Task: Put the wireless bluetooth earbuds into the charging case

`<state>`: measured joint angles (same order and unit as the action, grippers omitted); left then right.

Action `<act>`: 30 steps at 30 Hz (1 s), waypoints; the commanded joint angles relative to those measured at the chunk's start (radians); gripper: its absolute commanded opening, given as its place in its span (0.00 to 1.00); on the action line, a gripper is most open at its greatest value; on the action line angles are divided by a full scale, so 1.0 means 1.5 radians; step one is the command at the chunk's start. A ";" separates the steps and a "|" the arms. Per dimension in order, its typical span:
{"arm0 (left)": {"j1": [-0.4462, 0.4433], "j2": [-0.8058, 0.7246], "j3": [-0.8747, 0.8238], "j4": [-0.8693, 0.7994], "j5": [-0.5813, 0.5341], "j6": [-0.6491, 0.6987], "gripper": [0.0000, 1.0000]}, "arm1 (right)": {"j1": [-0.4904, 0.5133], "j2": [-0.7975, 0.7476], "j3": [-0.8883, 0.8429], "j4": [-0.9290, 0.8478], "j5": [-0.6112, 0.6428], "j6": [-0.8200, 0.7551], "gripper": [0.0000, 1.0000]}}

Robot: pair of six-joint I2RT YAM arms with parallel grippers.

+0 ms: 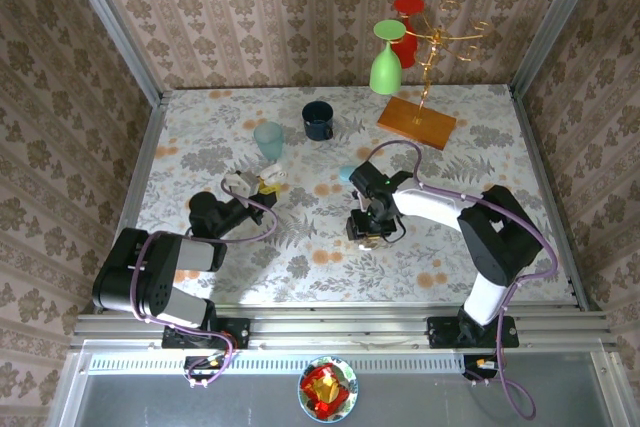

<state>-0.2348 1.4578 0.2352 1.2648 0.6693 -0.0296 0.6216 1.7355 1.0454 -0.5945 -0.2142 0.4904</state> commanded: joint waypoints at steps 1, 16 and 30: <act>-0.001 -0.006 0.006 0.016 0.009 0.006 0.02 | -0.001 0.003 -0.024 0.015 -0.038 -0.002 0.51; -0.001 -0.005 0.006 0.015 0.012 0.007 0.02 | 0.047 -0.030 -0.057 -0.008 -0.068 0.014 0.52; -0.002 -0.016 0.001 0.015 0.015 0.004 0.02 | 0.051 -0.108 -0.067 -0.010 -0.059 -0.005 0.50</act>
<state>-0.2348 1.4574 0.2352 1.2648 0.6693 -0.0296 0.7074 1.6207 0.9470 -0.5762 -0.3225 0.5148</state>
